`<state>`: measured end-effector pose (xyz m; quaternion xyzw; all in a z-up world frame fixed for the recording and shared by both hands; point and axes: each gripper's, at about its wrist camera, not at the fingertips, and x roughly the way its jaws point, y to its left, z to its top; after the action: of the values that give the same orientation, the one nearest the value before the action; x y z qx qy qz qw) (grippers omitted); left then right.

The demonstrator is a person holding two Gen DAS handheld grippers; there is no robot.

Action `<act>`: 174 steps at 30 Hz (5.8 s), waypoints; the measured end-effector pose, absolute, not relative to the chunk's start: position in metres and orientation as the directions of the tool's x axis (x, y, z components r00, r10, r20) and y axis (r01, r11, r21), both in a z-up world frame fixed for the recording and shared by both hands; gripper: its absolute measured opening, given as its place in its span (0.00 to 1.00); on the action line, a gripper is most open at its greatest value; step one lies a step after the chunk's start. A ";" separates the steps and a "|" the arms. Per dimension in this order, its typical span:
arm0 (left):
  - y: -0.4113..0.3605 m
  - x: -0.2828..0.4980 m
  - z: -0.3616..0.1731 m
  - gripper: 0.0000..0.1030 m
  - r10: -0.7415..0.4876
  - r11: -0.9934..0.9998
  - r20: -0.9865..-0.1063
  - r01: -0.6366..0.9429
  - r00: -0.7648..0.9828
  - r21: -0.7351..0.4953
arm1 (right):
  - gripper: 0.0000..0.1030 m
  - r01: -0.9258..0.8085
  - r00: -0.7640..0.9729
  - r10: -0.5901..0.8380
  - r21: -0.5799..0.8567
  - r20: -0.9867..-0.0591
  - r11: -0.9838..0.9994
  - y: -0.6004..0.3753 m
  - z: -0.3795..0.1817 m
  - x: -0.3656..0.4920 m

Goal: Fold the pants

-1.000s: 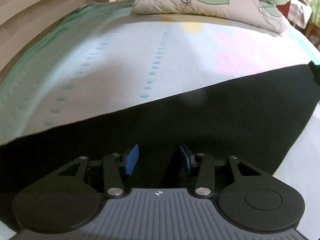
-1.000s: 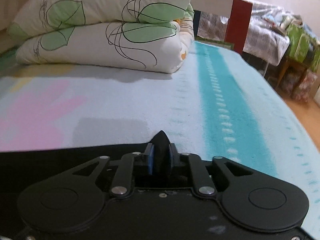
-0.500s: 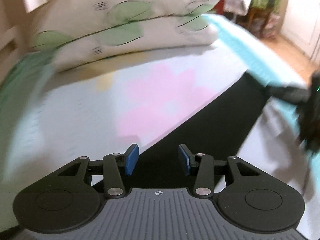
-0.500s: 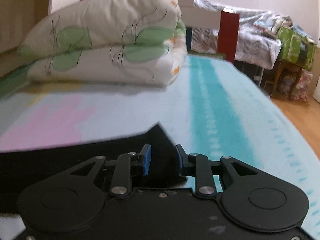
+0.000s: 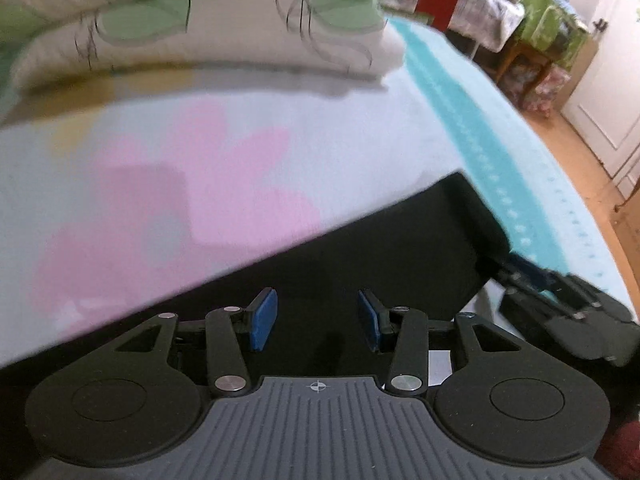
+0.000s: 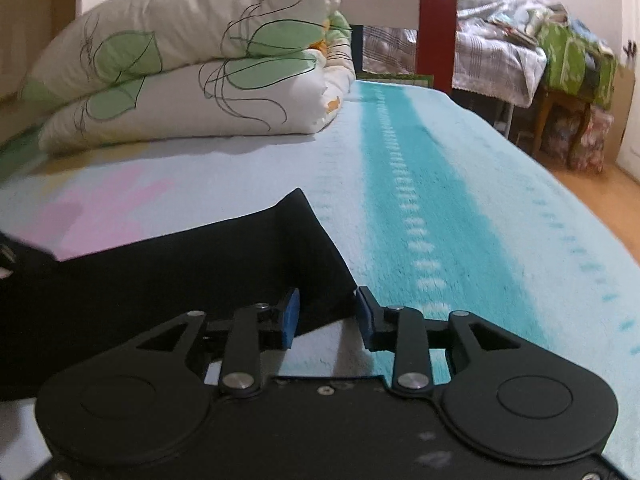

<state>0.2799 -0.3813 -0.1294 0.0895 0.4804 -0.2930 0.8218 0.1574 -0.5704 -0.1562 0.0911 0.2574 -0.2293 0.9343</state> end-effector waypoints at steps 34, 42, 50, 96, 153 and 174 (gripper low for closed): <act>-0.456 0.292 -0.147 0.36 -0.409 0.741 -0.862 0.661 0.300 -0.122 | 0.46 0.302 0.793 0.247 0.711 -0.557 0.634 -0.699 -0.158 0.185; -0.456 0.292 -0.149 0.36 -0.411 0.721 -0.864 0.685 0.293 -0.111 | 0.47 0.240 0.812 0.326 0.786 -0.485 0.570 -0.713 -0.169 0.198; -0.455 0.291 -0.151 0.36 -0.422 0.717 -0.857 0.687 0.295 -0.116 | 0.48 0.200 0.804 0.363 0.789 -0.471 0.581 -0.707 -0.166 0.219; -0.146 0.260 -0.061 0.33 -0.238 0.901 -0.854 0.435 0.462 -0.016 | 0.12 0.044 0.842 0.077 0.210 -0.535 0.977 -0.346 -0.063 0.215; -0.167 0.233 -0.116 0.45 -0.292 0.925 -0.785 0.370 0.547 -0.086 | 0.07 0.119 0.823 -0.171 -0.131 -0.541 0.984 -0.380 -0.144 0.225; -0.078 0.237 -0.091 0.49 -0.175 0.967 -0.817 0.250 0.550 -0.039 | 0.12 0.085 0.833 -0.120 -0.089 -0.541 0.992 -0.359 -0.113 0.211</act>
<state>0.2373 -0.0783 -0.0912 0.0407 0.4588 -0.1209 0.8793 0.2114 -0.3591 -0.1133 -0.0306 0.2843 -0.0534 0.9568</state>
